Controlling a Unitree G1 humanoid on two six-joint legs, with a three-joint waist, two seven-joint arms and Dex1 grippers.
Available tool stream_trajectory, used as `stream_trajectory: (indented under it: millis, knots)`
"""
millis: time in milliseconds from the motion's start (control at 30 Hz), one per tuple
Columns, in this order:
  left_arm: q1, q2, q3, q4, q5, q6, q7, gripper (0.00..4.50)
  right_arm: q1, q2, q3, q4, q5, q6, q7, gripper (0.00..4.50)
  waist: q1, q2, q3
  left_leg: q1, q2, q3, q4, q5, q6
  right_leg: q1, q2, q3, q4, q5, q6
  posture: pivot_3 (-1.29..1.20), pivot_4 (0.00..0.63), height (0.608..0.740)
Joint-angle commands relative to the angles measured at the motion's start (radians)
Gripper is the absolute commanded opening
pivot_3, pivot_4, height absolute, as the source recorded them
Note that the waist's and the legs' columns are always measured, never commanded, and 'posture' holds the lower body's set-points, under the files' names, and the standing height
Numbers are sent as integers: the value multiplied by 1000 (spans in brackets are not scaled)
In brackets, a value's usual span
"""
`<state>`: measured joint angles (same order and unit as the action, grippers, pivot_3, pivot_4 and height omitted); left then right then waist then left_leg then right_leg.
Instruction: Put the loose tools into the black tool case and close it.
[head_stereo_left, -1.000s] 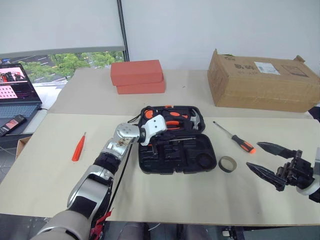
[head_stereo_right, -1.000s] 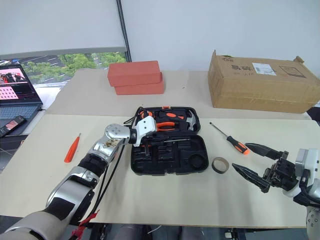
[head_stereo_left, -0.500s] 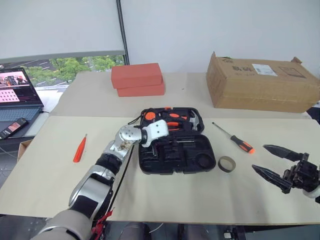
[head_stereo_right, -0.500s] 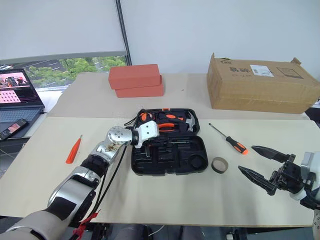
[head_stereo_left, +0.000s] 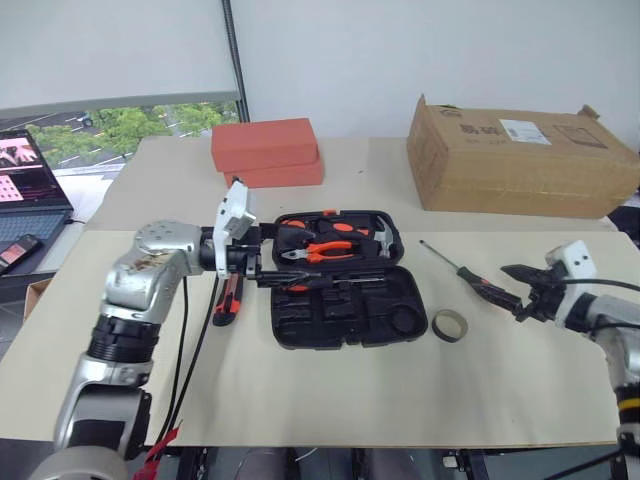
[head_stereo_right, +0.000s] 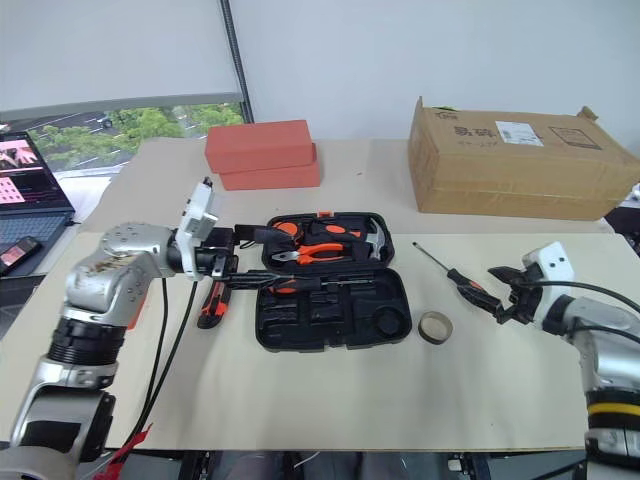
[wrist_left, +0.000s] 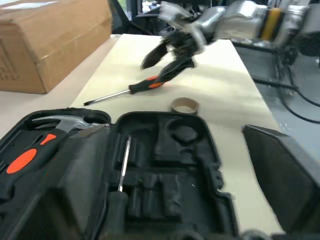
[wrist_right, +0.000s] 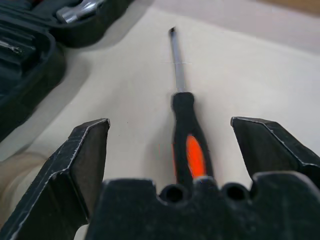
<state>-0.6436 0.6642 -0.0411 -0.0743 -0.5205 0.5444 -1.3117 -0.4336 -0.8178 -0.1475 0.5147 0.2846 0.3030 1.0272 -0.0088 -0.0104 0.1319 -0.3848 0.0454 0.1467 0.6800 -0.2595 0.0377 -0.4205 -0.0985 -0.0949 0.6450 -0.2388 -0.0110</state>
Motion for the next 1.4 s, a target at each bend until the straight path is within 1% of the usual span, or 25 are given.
stream_trajectory:
  millis: [33, 100, 200, 267, 367, 400, 500, 567, 633, 700, 800, 900, 1067, 1233, 1400]
  knots:
    - [27, 63, 28, -90, -28, 31, -5, 4491, -92, -18, 62, 131, -77, -40, 33, 4244, -2, 0, 0, 0, 0, 0, 0, 0, 0, 0, 0, 0, 0, 0, 0, 0, 150, 712]
    - [34, 79, 38, -110, -35, 36, 6, 4500, -127, -19, 78, 183, -102, -70, 38, 3768, -1, 0, 0, -1, 0, 0, 0, 0, 0, -1, 0, 0, 0, 0, -1, 0, 150, 712]
    - [49, 95, 57, -145, -63, 60, 22, 4500, -156, -20, 83, 231, -115, -111, 52, 2656, -1, 0, 0, -2, 0, 0, 0, 0, 0, -1, 0, 0, -1, 1, -2, 0, 150, 712]
    - [65, 105, 61, -172, -79, 78, 30, 4500, -168, -21, 85, 255, -124, -124, 57, 2073, -3, 0, 0, -1, 0, 0, 0, 0, 0, -1, 0, 0, -1, 1, -2, 0, 150, 712]
    - [86, 109, 59, -193, -85, 82, 44, 4500, -177, -26, 89, 275, -138, -155, 62, 1032, -4, 0, 0, -1, 0, 0, 0, 0, -1, -1, 0, 0, -1, 1, -2, 0, 150, 712]
    - [91, 111, 59, -197, -88, 82, 47, 4500, -181, -27, 86, 276, -139, -162, 60, 961, -4, 0, 0, -1, 0, 0, 0, 0, -1, -1, 0, 0, -1, 1, -2, 0, 150, 712]
    - [110, 127, 73, -216, -105, 91, 51, 4500, -206, -26, 69, 260, -129, -165, 63, 961, -4, 0, 0, 0, 0, 0, 0, 1, -1, -1, 0, 1, 0, 1, -1, 0, 150, 712]
    - [147, 151, 95, -238, -115, 95, 50, 4500, -234, -29, 67, 237, -138, -188, 60, 961, -8, 1, 0, 0, 0, 0, 0, 1, -1, -1, 0, 1, 1, 1, -1, 0, 150, 712]
    - [187, 174, 120, -259, -124, 97, 52, 4500, -255, -28, 74, 193, -135, -225, 88, 961, -14, 1, 1, 1, 1, 1, 0, 1, -1, -1, 0, 3, 1, 1, -2, 0, 150, 712]
    - [230, 196, 157, -280, -139, 105, 68, 4500, -280, -4, 78, 124, -103, -236, 134, 961, -16, 1, 1, 1, 1, 1, -1, 1, -2, -2, 1, 3, 1, 1, -2, 0, 150, 712]
    - [317, 223, 240, -323, -167, 131, 109, 4500, -309, 46, 132, 4, -72, -271, 257, 961, -22, 1, 2, 1, 2, 1, -1, 1, -2, -2, 2, 3, 1, 1, -2, 0, 150, 712]
    - [398, 243, 307, -365, -195, 156, 141, 4500, -335, 88, 185, -25, -84, -340, 341, 961, -24, 1, 2, 1, 3, 1, -1, 1, -3, -1, 1, 3, 1, 1, -2, 0, 150, 712]
    - [545, 286, 419, -449, -223, 183, 173, 4500, -428, 172, 277, 95, -136, -491, 442, 961, -14, 2, 3, 0, 3, 1, -1, 1, -2, -2, 0, 2, 0, 1, -3, 0, 150, 712]
    - [622, 299, 501, -504, -251, 197, 206, 4500, -479, 217, 346, 235, -198, -617, 503, 961, -3, 2, 4, 0, 2, 0, -1, 1, -2, -1, -1, 2, 0, 1, -4, 0, 150, 712]
    - [661, 301, 534, -532, -271, 203, 229, 4500, -514, 227, 350, 365, -228, -704, 505, 961, -4, 2, 4, -1, 2, -1, -1, 1, -2, -1, -1, 1, 0, 1, -5, 0, 150, 712]
